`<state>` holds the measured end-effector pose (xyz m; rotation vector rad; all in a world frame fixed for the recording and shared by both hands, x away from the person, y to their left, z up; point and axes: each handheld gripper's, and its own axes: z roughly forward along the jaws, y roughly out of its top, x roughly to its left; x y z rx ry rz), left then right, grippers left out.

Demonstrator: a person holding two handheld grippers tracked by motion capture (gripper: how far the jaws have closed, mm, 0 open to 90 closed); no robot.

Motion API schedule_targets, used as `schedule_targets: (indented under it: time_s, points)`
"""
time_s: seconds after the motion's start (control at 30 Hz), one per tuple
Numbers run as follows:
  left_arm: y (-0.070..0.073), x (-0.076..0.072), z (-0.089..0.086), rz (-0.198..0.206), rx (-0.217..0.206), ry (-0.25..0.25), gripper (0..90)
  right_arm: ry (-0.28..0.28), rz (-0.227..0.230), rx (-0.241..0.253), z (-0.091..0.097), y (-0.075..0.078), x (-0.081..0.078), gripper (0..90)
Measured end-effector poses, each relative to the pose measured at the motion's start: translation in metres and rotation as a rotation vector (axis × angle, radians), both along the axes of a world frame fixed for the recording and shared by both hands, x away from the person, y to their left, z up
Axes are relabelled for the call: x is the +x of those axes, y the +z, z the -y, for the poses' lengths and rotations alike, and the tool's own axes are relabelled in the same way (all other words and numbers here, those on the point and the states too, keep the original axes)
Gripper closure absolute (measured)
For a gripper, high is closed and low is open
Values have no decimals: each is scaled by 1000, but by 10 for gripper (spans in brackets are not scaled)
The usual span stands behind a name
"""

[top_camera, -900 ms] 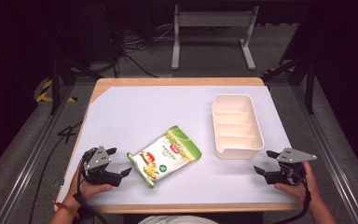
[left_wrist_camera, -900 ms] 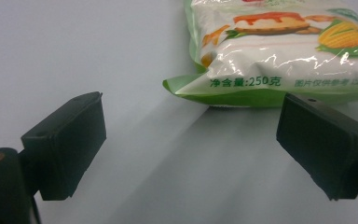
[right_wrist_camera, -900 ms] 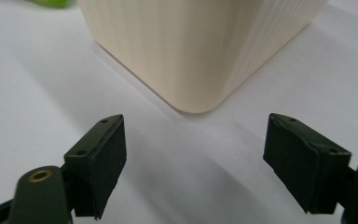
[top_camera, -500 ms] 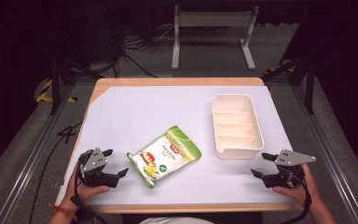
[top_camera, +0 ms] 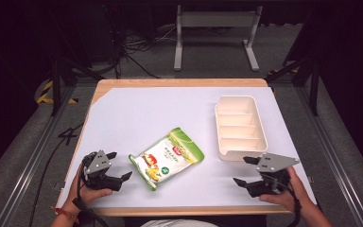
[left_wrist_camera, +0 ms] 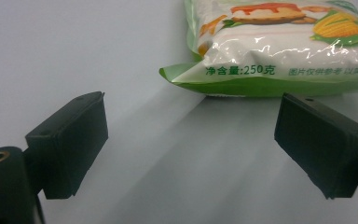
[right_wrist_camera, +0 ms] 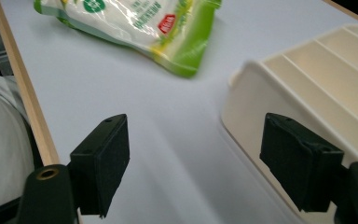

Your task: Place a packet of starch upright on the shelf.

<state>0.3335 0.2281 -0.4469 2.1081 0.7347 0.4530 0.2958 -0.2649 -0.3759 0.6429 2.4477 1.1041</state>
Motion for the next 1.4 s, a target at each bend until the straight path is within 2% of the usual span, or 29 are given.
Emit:
schedule_targets:
  time_s: [0.07,0.13,0.17,0.27,0.3,0.4,0.43,0.47,0.57,0.6,0.63,0.67,0.7,0.73,0.8,0.9,1.0,1.03,1.13,1.17,1.2,1.27,1.3,1.33,1.37,1.4]
  points:
    - [0,0,1,-2,2,-4,104,40,-15,14,-22,7,5,213]
    - [1,-1,0,1,2,-7,105,51,-25,8,-38,10,11,202]
    - [0,-1,0,0,-1,-11,104,65,-34,0,-52,12,16,196]
    - [0,0,1,-2,-5,-23,98,84,-37,-31,-84,10,31,195]
    - [0,0,1,1,-3,-27,97,86,-60,-31,-93,8,37,196]
    - [0,0,1,-2,-3,-38,100,41,-105,-69,-120,-4,59,206]
    - [0,0,1,0,-4,-40,100,41,-105,-69,-120,-4,59,206]
    - [1,-1,1,0,-7,-43,102,3,-137,-95,-133,-15,73,203]
    - [1,-1,1,2,-10,-46,103,-41,-163,-109,-142,-27,88,188]
    - [1,-1,1,2,-10,-46,104,-41,-163,-109,-142,-27,88,188]
    - [1,-1,1,0,-11,-48,104,-68,-161,-112,-144,-30,92,191]
    - [1,-1,2,1,-8,-53,105,-87,-197,-106,-148,-36,102,168]
    - [1,-1,2,1,-8,-53,105,-87,-197,-106,-148,-36,102,168]
    - [1,-1,2,2,-6,-58,105,-112,-182,-136,-153,-42,107,163]
    - [1,-1,2,1,-7,-61,105,-118,-191,-135,-154,-44,111,160]
    - [1,-1,3,-5,-2,-71,106,-163,-211,-93,-155,-50,121,131]
    - [0,0,5,-8,3,-82,108,-207,-312,-36,-153,-60,133,95]
    - [0,0,6,-9,1,-81,108,-204,-331,-12,-151,-63,136,90]
    - [0,0,6,-11,10,-88,109,-185,-333,-7,-153,-62,137,113]
    - [-1,1,7,-15,12,-89,109,-179,-342,-6,-154,-62,136,134]
    - [-1,1,7,-17,15,-89,109,-135,-362,4,-156,-60,135,172]
    - [-1,1,7,-18,15,-90,109,-125,-367,2,-156,-59,135,190]
    - [-1,1,7,-18,17,-90,109,-105,-374,1,-155,-59,135,262]
    - [-2,1,8,-20,21,-89,111,-111,-376,5,-155,-58,136,308]
    - [-2,1,8,-20,21,-89,114,-111,-376,5,-155,-58,136,308]
    - [-2,1,9,-22,29,-89,119,-115,-367,0,-154,-57,136,441]
